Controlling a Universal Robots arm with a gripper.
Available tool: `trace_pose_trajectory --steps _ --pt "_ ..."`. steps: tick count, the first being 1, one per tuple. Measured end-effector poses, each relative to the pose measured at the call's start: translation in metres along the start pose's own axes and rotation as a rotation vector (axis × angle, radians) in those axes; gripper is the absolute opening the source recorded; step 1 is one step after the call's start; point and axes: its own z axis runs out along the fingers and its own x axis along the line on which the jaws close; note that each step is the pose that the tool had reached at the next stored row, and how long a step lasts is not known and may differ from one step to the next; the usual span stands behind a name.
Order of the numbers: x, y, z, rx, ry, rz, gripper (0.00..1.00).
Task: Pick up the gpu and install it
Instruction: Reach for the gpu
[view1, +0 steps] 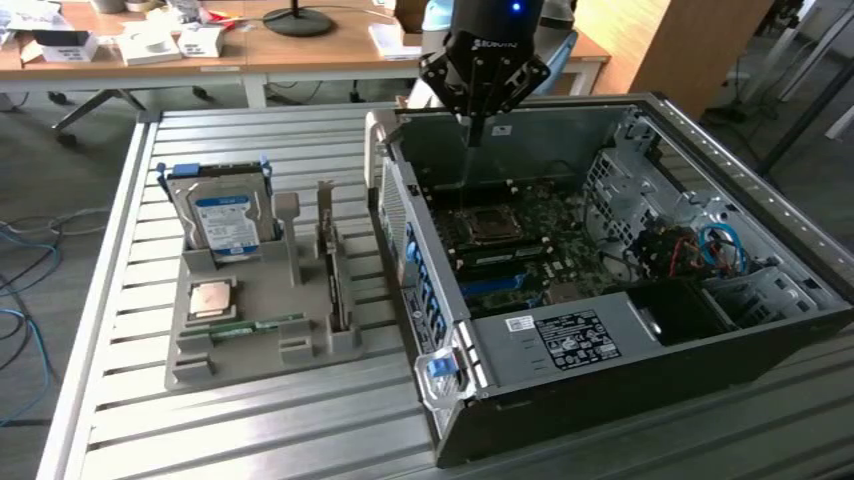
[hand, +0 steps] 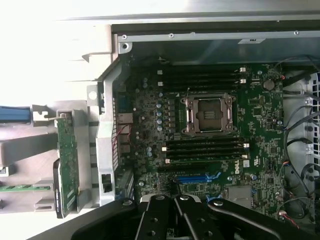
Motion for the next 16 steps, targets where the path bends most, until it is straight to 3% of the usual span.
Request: trace_pose_trajectory --steps 16 --pt "0.016 -0.0009 -0.0004 -0.0001 0.0 0.0 0.11"
